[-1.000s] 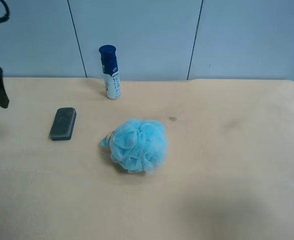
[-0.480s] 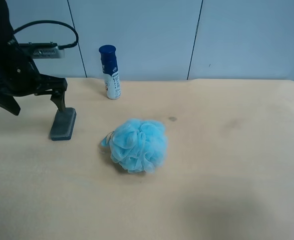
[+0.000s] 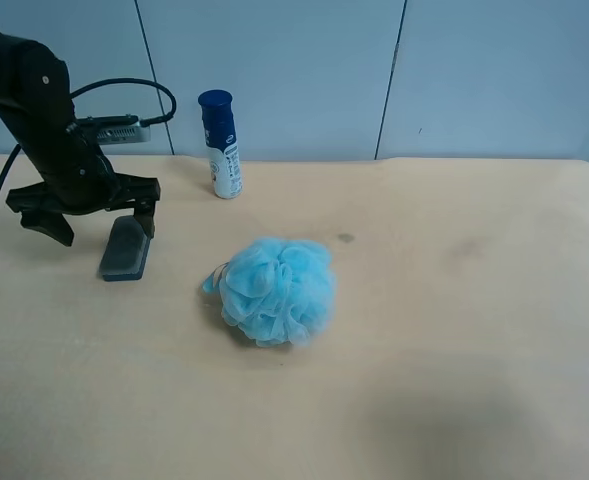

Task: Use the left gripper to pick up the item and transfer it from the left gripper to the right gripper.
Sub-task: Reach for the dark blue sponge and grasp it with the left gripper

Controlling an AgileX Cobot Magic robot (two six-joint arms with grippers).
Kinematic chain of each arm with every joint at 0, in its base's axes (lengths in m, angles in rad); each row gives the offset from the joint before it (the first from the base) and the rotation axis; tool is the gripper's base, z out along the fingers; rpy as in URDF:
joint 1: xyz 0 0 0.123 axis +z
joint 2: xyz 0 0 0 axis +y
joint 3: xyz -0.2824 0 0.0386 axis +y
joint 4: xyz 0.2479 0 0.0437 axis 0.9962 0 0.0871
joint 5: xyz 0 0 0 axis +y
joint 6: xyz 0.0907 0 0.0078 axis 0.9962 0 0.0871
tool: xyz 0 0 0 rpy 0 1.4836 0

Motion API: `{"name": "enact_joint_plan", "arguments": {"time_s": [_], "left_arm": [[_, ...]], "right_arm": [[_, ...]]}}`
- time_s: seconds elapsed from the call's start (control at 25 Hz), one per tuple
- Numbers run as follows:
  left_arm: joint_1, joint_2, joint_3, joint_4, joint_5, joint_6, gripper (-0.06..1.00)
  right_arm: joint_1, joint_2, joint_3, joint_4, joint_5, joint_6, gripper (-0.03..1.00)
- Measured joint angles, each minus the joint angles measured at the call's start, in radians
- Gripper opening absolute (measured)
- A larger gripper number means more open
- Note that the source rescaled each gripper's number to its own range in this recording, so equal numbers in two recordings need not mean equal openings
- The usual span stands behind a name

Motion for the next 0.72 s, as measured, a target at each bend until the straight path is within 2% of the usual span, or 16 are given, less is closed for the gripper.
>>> {"name": "enact_joint_plan", "arguments": {"time_s": [0.72], "left_arm": [[0.0, 0.157, 0.0, 0.001, -0.118, -0.002, 1.0]], "right_arm": [[0.0, 0.0, 0.0, 0.0, 0.0, 0.0, 1.0]]}}
